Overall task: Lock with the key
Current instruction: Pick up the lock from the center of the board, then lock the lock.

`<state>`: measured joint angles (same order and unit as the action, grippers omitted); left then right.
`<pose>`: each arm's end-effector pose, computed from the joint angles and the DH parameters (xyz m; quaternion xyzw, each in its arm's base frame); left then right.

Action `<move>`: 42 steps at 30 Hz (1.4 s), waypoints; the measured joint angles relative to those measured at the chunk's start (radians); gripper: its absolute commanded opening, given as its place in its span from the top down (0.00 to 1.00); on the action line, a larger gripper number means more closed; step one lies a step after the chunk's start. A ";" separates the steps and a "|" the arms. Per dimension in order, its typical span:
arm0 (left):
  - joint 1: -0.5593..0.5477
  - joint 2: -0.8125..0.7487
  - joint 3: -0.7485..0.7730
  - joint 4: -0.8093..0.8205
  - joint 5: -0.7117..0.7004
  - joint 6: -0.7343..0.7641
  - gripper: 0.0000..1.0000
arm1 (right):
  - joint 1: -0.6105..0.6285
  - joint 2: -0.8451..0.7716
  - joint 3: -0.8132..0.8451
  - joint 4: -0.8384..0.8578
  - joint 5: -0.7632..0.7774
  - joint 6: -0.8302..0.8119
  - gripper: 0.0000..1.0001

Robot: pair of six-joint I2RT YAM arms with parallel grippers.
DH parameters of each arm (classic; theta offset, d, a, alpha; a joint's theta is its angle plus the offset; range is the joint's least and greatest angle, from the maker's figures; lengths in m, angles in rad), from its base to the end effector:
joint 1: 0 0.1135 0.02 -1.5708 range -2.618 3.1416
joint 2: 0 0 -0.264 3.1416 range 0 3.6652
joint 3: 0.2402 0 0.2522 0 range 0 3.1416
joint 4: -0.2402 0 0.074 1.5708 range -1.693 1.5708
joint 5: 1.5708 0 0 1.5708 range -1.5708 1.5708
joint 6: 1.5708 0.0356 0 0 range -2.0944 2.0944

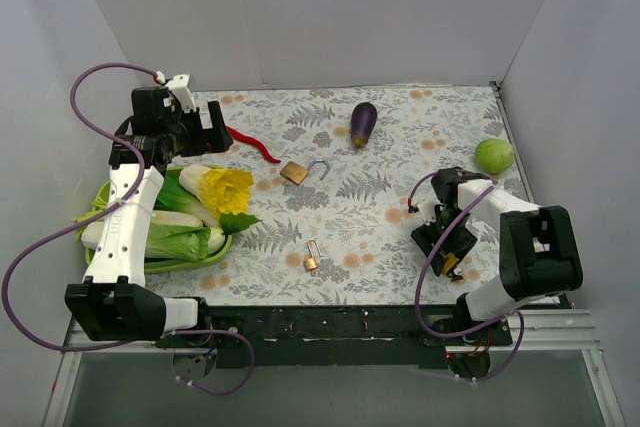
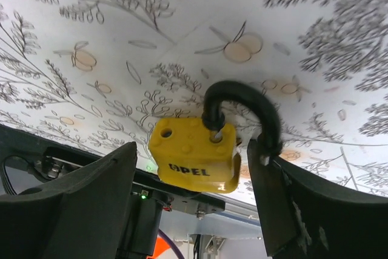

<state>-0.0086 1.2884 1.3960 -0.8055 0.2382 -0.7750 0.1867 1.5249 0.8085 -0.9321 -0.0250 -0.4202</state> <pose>0.2667 -0.0107 0.3832 -0.2898 0.8534 -0.2598 0.3468 0.2195 0.0424 0.1524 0.2981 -0.9537 -0.0169 0.0371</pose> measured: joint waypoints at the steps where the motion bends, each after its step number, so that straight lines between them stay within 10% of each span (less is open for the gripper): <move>1: 0.000 0.002 0.002 0.003 0.003 -0.002 0.02 | 0.003 -0.008 -0.013 0.000 0.006 -0.001 0.19; 12: 0.000 0.015 0.008 0.007 0.018 -0.019 0.02 | 0.008 -0.100 -0.081 0.016 0.049 -0.023 0.42; 17: 0.000 0.015 0.008 0.008 0.042 -0.021 0.02 | 0.008 -0.101 -0.079 0.017 0.035 -0.043 0.98; 33: 0.000 0.090 0.179 -0.105 0.488 0.209 0.02 | 0.014 -0.064 0.354 -0.257 -0.422 -0.303 0.99; 42: -0.228 -0.063 -0.118 -0.059 0.666 0.738 0.02 | 0.257 -0.060 0.350 -0.324 -0.599 -0.345 0.99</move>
<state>-0.2367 1.2259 1.2781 -0.8642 0.9039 -0.0372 0.4435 1.4654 1.1584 -1.2560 -0.6243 -0.7650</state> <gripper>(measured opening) 0.981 0.572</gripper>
